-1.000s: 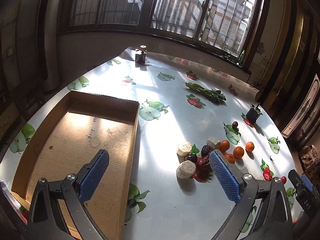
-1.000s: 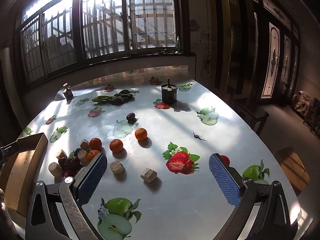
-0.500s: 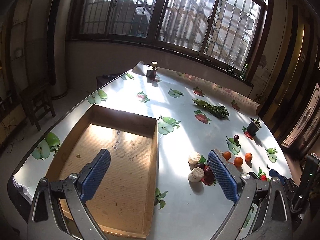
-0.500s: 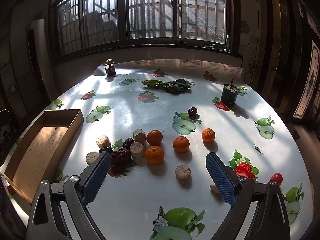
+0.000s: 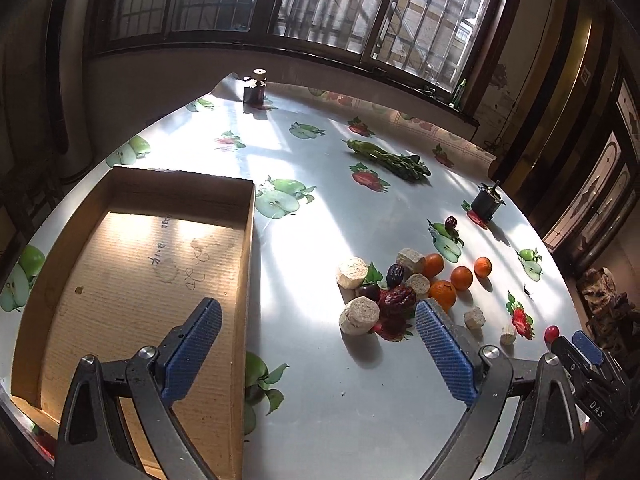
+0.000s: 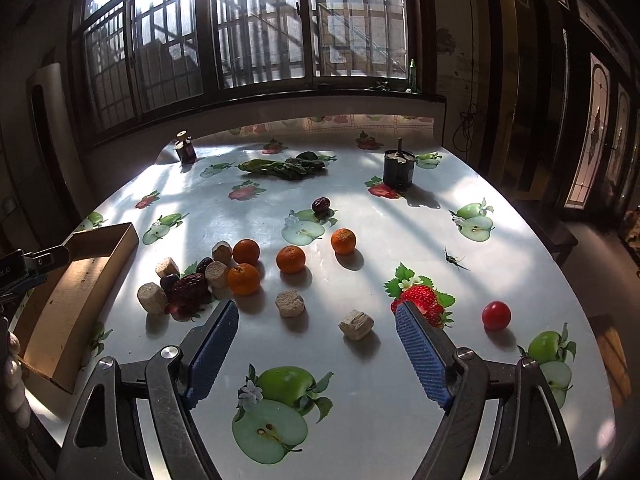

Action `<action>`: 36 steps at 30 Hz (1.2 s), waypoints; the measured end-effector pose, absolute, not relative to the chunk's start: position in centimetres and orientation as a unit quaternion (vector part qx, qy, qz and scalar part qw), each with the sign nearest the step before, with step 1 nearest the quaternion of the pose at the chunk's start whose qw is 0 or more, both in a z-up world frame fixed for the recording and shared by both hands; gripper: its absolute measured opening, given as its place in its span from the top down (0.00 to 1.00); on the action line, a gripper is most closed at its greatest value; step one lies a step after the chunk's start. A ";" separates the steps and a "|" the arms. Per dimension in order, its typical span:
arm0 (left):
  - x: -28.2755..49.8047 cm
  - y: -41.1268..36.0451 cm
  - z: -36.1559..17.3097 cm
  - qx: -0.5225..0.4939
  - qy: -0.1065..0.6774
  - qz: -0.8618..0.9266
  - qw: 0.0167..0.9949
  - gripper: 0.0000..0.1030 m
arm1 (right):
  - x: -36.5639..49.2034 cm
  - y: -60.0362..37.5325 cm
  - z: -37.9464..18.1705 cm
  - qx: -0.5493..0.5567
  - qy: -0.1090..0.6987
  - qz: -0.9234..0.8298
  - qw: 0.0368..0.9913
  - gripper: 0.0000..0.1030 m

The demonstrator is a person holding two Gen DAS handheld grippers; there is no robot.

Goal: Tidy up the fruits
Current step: 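Move both grippers toward the cluster of rice cakes and fruit, then close the left gripper on a round rice cake while the right gripper grasps another rice cake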

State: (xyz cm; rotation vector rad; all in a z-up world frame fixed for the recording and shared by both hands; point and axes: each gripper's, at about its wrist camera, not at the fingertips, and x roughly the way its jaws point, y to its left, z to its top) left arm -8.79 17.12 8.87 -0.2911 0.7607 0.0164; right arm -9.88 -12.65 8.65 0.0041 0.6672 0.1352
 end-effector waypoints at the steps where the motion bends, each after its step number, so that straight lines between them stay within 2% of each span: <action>1: -8.7 16.6 8.5 -0.134 0.375 0.000 0.917 0.13 | -9.6 -13.0 8.6 0.000 0.333 0.070 0.940 0.18; 4: -7.9 15.6 7.3 -0.127 0.400 -0.020 0.907 0.31 | -7.8 -13.1 8.3 -0.003 0.345 0.088 0.934 0.18; 5: -7.6 15.4 6.9 -0.128 0.408 -0.027 0.903 0.32 | -6.9 -12.9 8.1 -0.004 0.354 0.094 0.931 0.19; 7: -7.0 15.1 6.1 -0.125 0.418 -0.028 0.899 0.32 | -5.2 -11.9 7.3 -0.009 0.371 0.109 0.922 0.31; 10: -5.6 14.2 5.1 -0.109 0.434 -0.033 0.894 0.32 | -3.2 -10.1 6.0 -0.014 0.394 0.137 0.909 0.40; 21: -2.0 12.9 2.4 -0.090 0.455 -0.041 0.885 0.33 | -0.3 -7.2 2.8 -0.047 0.432 0.125 0.892 0.41; 23: -1.6 12.6 1.9 -0.088 0.465 -0.045 0.880 0.45 | 0.0 -7.2 2.4 -0.049 0.437 0.121 0.890 0.41; 24: -1.5 12.5 1.6 -0.088 0.472 -0.049 0.876 0.58 | 0.1 -7.2 2.2 -0.047 0.439 0.120 0.889 0.42; 25: -1.6 12.3 1.7 -0.076 0.467 -0.041 0.880 0.66 | 0.2 -7.3 2.1 -0.045 0.441 0.119 0.888 0.44; 26: -1.7 12.2 1.7 -0.073 0.469 -0.043 0.879 0.68 | 0.3 -7.3 1.9 -0.042 0.443 0.120 0.887 0.52; 30: -2.4 12.4 1.7 -0.086 0.465 -0.048 0.880 0.69 | 0.6 -7.2 1.3 -0.032 0.452 0.117 0.884 0.71; 36: -4.0 12.5 3.1 -0.095 0.444 -0.052 0.889 0.68 | 0.1 -7.4 1.5 -0.022 0.448 0.114 0.886 0.71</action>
